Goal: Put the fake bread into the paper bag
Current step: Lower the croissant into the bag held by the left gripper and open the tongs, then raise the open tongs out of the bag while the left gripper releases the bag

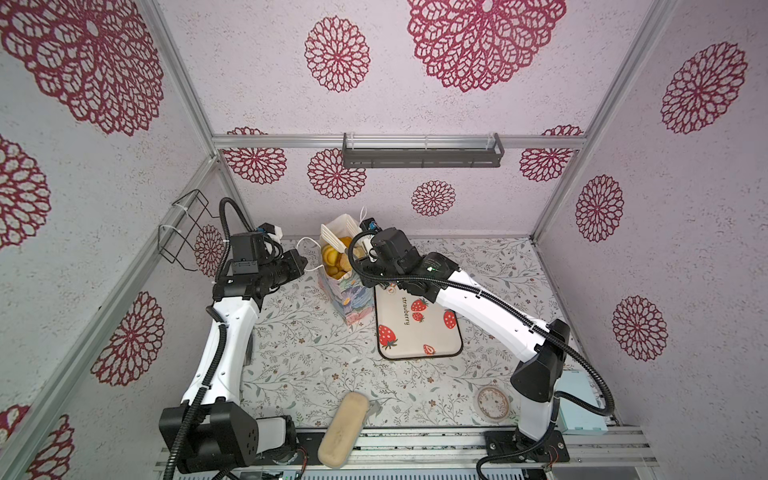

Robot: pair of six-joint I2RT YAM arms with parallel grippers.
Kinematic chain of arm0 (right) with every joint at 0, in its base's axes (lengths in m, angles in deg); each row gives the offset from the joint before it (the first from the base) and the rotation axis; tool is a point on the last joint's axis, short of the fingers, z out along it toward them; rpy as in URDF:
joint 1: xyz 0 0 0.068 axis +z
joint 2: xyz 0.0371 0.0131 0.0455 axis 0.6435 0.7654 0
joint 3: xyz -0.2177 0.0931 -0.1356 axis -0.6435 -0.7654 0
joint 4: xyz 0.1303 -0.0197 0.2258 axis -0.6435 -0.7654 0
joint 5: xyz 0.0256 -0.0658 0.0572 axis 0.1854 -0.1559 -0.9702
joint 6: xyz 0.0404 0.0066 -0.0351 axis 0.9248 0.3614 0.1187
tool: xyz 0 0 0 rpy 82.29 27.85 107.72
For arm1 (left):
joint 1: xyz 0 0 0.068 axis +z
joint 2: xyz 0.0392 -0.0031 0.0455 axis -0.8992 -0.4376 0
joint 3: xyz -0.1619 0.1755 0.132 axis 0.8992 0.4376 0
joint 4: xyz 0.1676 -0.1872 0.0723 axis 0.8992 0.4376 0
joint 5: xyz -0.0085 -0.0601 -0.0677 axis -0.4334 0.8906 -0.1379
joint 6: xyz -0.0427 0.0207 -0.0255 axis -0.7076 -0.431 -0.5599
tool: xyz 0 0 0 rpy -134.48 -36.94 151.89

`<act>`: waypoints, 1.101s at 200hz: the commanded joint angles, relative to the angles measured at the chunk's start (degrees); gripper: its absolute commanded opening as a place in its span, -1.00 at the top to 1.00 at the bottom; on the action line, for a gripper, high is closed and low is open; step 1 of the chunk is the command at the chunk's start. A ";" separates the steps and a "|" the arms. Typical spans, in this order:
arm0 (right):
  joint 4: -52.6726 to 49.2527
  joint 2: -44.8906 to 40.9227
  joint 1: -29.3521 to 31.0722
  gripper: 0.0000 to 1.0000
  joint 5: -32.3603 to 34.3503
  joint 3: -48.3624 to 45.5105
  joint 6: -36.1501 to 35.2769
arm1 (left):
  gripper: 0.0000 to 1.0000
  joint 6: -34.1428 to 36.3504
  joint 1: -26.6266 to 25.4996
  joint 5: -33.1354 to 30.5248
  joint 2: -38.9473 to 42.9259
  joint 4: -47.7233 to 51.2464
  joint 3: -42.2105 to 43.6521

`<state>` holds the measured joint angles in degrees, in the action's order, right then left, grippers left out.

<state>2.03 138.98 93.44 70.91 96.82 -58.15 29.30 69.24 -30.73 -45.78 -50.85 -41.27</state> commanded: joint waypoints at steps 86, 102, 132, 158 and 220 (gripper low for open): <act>1.71 -9.86 -0.44 -0.03 4.40 -3.22 -1.53 | 1.00 -0.04 0.43 0.53 1.15 -1.36 0.62; 2.31 -12.00 -0.74 -0.02 5.18 -5.76 -1.29 | 1.00 -0.25 0.27 0.73 1.15 -1.61 0.62; 3.76 -17.25 -1.90 -0.02 6.05 -11.42 -0.42 | 1.00 0.03 -1.13 0.67 1.98 -2.74 0.73; 4.69 -22.04 -3.86 -0.01 6.20 -16.81 0.46 | 0.83 -0.65 -2.92 0.34 2.53 -3.70 0.48; 5.96 -33.02 -10.83 -0.02 6.03 -30.13 2.53 | -0.29 -2.08 -4.66 -2.61 4.22 -3.14 -1.19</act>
<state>4.72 111.37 85.09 75.58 69.65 -57.43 27.77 64.78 -31.45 -43.24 -53.82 -41.25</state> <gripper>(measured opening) 0.509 0.588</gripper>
